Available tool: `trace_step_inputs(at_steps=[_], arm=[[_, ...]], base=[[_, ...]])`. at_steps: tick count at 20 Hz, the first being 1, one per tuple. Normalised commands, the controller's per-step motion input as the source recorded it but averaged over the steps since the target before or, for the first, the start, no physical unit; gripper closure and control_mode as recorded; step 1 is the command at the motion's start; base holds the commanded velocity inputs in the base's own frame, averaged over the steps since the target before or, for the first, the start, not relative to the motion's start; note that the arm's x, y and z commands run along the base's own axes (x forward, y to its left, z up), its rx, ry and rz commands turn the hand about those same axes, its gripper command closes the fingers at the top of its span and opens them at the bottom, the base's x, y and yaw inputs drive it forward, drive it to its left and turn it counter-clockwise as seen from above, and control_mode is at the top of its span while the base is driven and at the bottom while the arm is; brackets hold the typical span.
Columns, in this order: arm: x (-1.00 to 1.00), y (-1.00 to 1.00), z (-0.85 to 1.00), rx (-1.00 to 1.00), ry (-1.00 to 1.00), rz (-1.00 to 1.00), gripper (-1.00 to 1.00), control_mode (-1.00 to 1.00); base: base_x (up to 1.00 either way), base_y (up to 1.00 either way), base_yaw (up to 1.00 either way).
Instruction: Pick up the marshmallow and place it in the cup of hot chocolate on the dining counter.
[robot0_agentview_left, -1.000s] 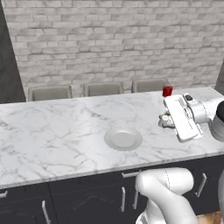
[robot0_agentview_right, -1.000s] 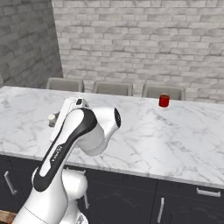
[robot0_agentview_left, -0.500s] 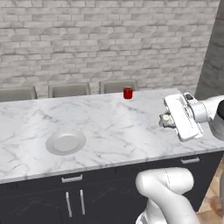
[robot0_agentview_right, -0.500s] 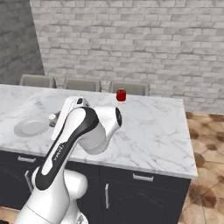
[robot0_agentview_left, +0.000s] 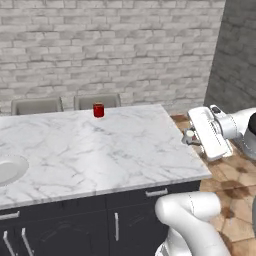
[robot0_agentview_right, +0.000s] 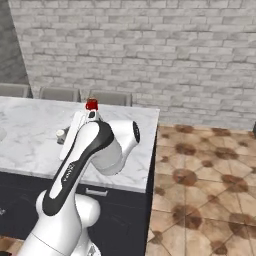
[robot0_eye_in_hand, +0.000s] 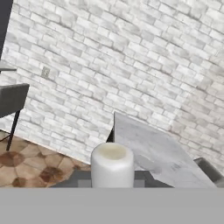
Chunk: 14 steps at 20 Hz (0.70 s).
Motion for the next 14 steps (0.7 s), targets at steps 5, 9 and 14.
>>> trace_step_inputs(at_steps=[5,9,14], arm=[[0.0,0.0,0.0,0.0,0.0,0.0,1.0,1.0],[0.0,0.0,0.0,0.0,0.0,0.0,1.0,1.0],[0.0,0.0,0.0,0.0,0.0,0.0,1.0,1.0]], base=[[-0.02,-1.0,0.0],[0.0,-1.0,0.0],[0.02,-1.0,0.0]])
